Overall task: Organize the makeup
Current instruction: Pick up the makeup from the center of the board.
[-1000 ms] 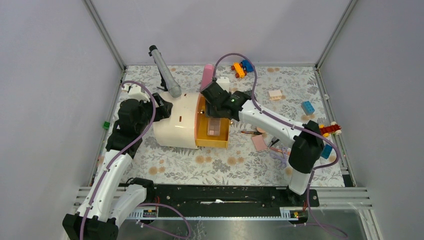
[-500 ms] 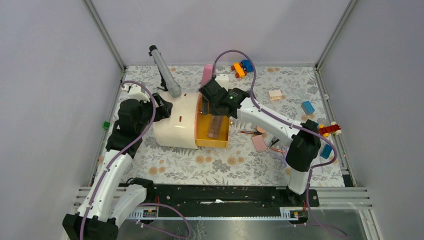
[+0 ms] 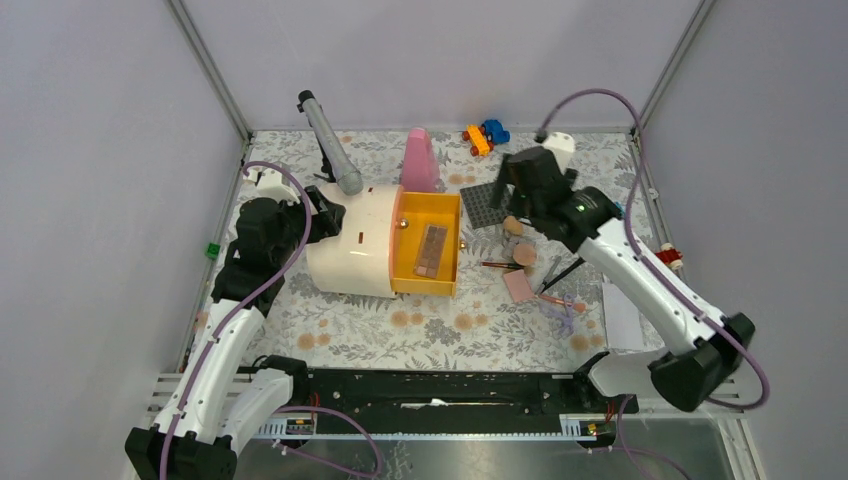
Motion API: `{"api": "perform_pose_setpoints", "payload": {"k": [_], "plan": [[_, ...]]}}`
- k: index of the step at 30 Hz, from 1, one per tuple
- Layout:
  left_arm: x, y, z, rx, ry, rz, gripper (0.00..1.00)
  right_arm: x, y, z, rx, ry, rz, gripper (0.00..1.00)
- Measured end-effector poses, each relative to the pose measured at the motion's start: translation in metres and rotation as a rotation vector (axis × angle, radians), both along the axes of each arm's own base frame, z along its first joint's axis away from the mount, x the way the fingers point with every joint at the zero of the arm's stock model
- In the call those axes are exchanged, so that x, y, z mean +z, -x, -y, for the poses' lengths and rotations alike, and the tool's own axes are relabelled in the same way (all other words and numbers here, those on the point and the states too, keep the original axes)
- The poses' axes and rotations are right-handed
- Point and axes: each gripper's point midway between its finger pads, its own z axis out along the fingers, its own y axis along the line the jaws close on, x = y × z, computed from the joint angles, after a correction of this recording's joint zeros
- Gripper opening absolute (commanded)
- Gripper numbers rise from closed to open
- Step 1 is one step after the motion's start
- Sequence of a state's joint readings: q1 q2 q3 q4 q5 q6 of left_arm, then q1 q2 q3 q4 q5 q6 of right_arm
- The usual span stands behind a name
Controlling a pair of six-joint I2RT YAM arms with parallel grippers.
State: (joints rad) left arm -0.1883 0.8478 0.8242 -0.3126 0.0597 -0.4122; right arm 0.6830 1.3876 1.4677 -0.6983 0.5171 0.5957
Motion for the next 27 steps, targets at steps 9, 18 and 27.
{"api": "perform_pose_setpoints", "payload": {"k": [9,18,27], "plan": [[0.0,0.0,0.0,0.0,0.0,0.0,0.73,-0.151,0.066,0.06,0.109,0.201,-0.382,1.0],[0.0,0.0,0.0,0.0,0.0,0.0,0.73,-0.217,0.081,0.059,0.227,0.284,-0.554,1.0],[0.0,0.0,0.0,0.0,0.0,-0.001,0.73,-0.248,0.064,0.048,0.321,0.305,-0.616,0.97]]}}
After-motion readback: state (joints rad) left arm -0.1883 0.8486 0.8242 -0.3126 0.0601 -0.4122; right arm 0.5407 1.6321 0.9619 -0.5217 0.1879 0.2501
